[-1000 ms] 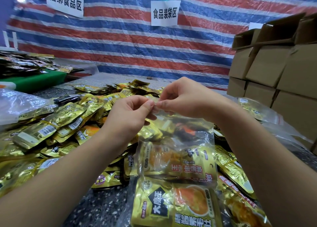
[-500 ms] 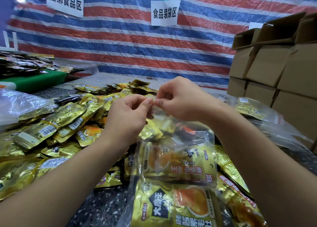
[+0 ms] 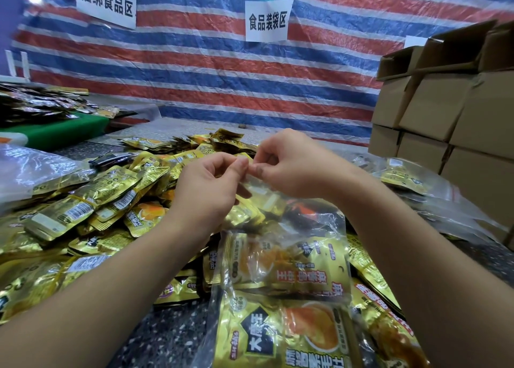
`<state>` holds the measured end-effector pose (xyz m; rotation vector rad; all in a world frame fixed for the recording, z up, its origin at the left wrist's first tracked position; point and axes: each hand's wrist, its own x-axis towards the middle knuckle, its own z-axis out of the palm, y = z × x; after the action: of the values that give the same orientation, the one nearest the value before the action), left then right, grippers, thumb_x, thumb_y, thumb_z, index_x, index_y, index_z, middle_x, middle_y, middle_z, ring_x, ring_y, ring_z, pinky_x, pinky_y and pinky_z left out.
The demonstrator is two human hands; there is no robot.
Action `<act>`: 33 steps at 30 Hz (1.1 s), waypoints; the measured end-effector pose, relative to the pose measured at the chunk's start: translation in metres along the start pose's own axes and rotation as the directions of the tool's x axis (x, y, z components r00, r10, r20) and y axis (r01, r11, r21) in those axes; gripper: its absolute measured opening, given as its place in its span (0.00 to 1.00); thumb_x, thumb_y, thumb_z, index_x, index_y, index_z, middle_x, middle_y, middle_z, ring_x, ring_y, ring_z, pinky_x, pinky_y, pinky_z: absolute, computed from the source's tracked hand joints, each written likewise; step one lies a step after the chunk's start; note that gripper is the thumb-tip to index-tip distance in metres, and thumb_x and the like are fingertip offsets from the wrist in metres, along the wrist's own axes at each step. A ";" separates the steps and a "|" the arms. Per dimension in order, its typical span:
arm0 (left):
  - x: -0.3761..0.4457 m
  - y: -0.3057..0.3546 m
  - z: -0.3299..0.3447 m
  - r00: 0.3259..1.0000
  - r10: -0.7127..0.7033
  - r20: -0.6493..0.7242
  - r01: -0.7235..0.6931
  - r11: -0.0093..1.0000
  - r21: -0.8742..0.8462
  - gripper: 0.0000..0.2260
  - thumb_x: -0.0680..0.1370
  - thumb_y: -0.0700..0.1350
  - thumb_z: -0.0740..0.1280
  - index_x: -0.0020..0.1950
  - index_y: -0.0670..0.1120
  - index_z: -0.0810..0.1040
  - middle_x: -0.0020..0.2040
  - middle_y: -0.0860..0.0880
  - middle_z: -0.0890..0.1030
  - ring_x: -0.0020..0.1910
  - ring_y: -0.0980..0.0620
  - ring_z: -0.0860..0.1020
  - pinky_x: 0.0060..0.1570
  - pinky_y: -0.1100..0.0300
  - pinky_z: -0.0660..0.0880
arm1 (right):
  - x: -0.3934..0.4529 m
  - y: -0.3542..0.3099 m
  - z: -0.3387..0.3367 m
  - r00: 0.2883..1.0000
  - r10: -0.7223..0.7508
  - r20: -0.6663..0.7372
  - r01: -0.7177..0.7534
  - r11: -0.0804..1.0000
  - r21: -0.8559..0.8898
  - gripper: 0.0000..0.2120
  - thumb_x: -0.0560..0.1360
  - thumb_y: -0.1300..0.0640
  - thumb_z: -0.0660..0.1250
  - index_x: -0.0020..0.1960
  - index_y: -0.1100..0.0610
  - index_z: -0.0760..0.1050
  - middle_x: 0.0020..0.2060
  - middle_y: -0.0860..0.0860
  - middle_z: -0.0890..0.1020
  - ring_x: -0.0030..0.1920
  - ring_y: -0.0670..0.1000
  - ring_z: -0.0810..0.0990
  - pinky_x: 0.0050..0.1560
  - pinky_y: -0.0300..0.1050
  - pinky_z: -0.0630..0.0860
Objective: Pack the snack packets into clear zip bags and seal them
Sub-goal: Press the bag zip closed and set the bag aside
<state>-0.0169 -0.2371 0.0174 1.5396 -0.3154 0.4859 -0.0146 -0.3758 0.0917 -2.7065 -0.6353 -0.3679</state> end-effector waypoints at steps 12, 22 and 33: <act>0.002 -0.001 -0.003 0.990 0.067 -0.121 -0.060 0.997 0.057 0.10 0.79 0.47 0.69 0.38 0.49 0.82 0.30 0.49 0.82 0.33 0.48 0.79 0.36 0.51 0.76 | -0.014 0.018 -0.008 0.999 0.028 0.016 -0.026 0.995 -0.099 0.13 0.80 0.51 0.65 0.36 0.48 0.72 0.32 0.43 0.75 0.32 0.41 0.71 0.30 0.38 0.62; 0.000 0.001 -0.003 0.991 0.079 -0.110 -0.069 0.993 0.090 0.10 0.79 0.48 0.68 0.38 0.51 0.82 0.30 0.50 0.82 0.33 0.42 0.79 0.35 0.45 0.77 | -0.056 0.062 -0.014 0.986 0.130 -0.105 -0.139 0.987 -0.086 0.14 0.80 0.50 0.66 0.36 0.48 0.73 0.30 0.43 0.75 0.30 0.40 0.72 0.29 0.36 0.62; 0.002 0.001 -0.005 0.991 0.064 -0.121 -0.058 0.997 0.052 0.09 0.79 0.47 0.68 0.40 0.50 0.82 0.32 0.47 0.82 0.33 0.49 0.79 0.37 0.52 0.74 | -0.068 0.087 -0.013 0.968 0.043 -0.246 -0.050 0.998 -0.025 0.14 0.79 0.54 0.67 0.35 0.46 0.72 0.28 0.44 0.76 0.32 0.42 0.74 0.29 0.36 0.67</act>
<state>-0.0166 -0.2317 0.0193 1.5431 -0.2577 0.6380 -0.0345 -0.4799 0.0586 -2.6400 -0.4983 -0.6927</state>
